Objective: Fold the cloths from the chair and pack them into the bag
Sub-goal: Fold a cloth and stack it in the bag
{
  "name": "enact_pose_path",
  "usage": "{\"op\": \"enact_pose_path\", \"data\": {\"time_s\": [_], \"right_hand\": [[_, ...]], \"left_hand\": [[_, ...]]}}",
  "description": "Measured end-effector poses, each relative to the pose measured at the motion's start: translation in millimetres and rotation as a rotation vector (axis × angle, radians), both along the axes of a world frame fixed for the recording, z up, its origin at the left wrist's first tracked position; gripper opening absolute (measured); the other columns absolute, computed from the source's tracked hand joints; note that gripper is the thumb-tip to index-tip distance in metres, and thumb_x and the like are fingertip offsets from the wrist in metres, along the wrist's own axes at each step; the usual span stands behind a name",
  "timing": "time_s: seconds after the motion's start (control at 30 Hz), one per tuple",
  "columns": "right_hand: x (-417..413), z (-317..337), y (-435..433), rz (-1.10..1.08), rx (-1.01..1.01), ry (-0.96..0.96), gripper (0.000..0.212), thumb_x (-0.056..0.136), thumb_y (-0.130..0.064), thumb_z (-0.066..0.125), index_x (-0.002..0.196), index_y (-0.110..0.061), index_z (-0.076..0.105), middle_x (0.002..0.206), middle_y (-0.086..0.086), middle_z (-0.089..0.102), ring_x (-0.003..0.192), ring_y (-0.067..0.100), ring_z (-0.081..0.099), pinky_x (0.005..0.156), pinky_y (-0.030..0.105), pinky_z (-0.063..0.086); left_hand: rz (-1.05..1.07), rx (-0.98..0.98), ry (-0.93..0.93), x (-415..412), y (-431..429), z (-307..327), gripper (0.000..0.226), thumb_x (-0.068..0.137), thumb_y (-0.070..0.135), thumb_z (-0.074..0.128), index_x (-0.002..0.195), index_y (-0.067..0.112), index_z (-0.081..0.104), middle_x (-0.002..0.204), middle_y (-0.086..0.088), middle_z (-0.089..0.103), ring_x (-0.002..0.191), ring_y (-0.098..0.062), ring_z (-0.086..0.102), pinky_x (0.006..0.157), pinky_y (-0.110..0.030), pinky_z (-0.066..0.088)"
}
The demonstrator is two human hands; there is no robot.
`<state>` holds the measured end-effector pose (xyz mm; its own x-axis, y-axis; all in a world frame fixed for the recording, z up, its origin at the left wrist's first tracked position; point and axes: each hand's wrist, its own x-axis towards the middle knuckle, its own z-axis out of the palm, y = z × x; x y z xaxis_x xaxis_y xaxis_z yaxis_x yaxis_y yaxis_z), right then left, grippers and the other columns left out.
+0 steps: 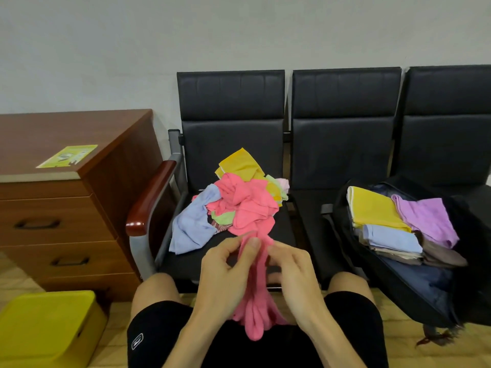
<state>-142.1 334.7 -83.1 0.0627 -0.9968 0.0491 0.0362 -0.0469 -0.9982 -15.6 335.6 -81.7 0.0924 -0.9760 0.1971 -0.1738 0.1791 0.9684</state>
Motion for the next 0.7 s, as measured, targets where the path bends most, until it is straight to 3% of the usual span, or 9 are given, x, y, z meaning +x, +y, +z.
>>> {"op": "enact_pose_path", "data": {"time_s": [0.07,0.2,0.27,0.33,0.4,0.43,0.5,0.57,0.7], "right_hand": [[-3.0,9.3,0.2,0.111,0.044,-0.045,0.045,0.084,-0.034,0.041,0.098,-0.012,0.078,0.096,0.013,0.076,0.095,0.031,0.071,0.089,0.049,0.057],[-4.4,33.9,4.8,0.322,0.057,-0.139,0.034,0.067,-0.053,0.052,0.085,-0.043,0.079,0.091,-0.007,0.077,0.094,0.005,0.071,0.084,0.026,0.056],[-8.3,32.8,2.3,0.309,0.059,-0.192,0.041,0.065,-0.054,0.059,0.094,-0.034,0.08,0.095,-0.003,0.077,0.095,0.01,0.071,0.086,0.031,0.057],[-11.1,22.5,-4.6,0.165,0.056,-0.186,0.03,0.082,-0.036,0.068,0.103,-0.017,0.078,0.099,0.007,0.076,0.095,0.019,0.072,0.084,0.035,0.059],[-14.7,7.1,-14.8,-0.049,0.005,-0.079,0.016,0.091,-0.018,0.068,0.105,-0.012,0.074,0.094,0.01,0.075,0.09,0.024,0.07,0.079,0.034,0.059],[-17.8,-1.5,-21.5,-0.138,-0.018,-0.023,0.021,0.087,-0.019,0.073,0.108,-0.016,0.069,0.095,0.011,0.072,0.091,0.023,0.069,0.079,0.034,0.058],[-25.4,-11.5,-34.7,-0.23,-0.011,0.054,0.059,0.07,-0.033,0.083,0.121,-0.028,0.053,0.104,0.003,0.065,0.098,0.013,0.064,0.081,0.024,0.052],[-33.9,-11.3,-50.7,-0.121,0.058,0.069,0.089,0.058,-0.045,0.086,0.132,-0.035,0.037,0.117,-0.009,0.058,0.106,0.001,0.056,0.08,0.018,0.046],[-49.0,4.0,-77.9,0.335,0.219,-0.04,0.086,0.062,-0.042,0.091,0.134,-0.012,0.055,0.128,0.008,0.065,0.115,0.022,0.065,0.094,0.037,0.054]], "left_hand": [[-0.008,-0.003,-0.042,2.3,-1.5,0.4,0.031,0.071,0.058,0.073,0.091,0.034,0.076,0.086,0.0,0.074,0.083,-0.013,0.07,0.079,-0.04,0.058],[0.017,-0.118,-0.226,7.8,-9.1,-1.3,0.041,0.077,0.021,0.082,0.103,0.049,0.067,0.1,0.017,0.071,0.098,0.0,0.065,0.083,-0.015,0.05],[0.021,-0.148,-0.251,9.2,-12.4,-0.3,0.039,0.09,0.01,0.07,0.107,0.046,0.066,0.101,0.019,0.071,0.099,0.004,0.064,0.082,-0.012,0.048],[-0.011,-0.113,-0.192,10.6,-15.2,3.1,0.036,0.097,0.008,0.059,0.104,0.041,0.069,0.098,0.021,0.073,0.098,0.005,0.065,0.08,-0.01,0.048],[-0.081,-0.053,-0.147,13.8,-23.5,6.7,0.031,0.1,0.009,0.054,0.1,0.035,0.071,0.097,0.02,0.074,0.097,0.003,0.066,0.082,-0.012,0.048],[-0.115,-0.029,-0.133,16.0,-29.3,8.8,0.028,0.101,0.011,0.053,0.1,0.031,0.072,0.099,0.017,0.074,0.099,0.001,0.066,0.085,-0.015,0.048],[-0.173,0.023,-0.087,20.8,-41.1,16.0,0.022,0.101,0.015,0.052,0.102,0.025,0.072,0.104,0.008,0.075,0.105,-0.009,0.067,0.094,-0.025,0.05],[-0.245,0.066,-0.03,25.1,-50.2,28.6,0.022,0.102,0.017,0.05,0.106,0.014,0.071,0.108,-0.003,0.075,0.108,-0.017,0.068,0.097,-0.03,0.053],[-0.445,0.051,0.055,37.0,-66.0,66.1,0.032,0.096,0.022,0.049,0.111,0.0,0.067,0.103,-0.009,0.073,0.099,-0.019,0.067,0.09,-0.028,0.054]]}}
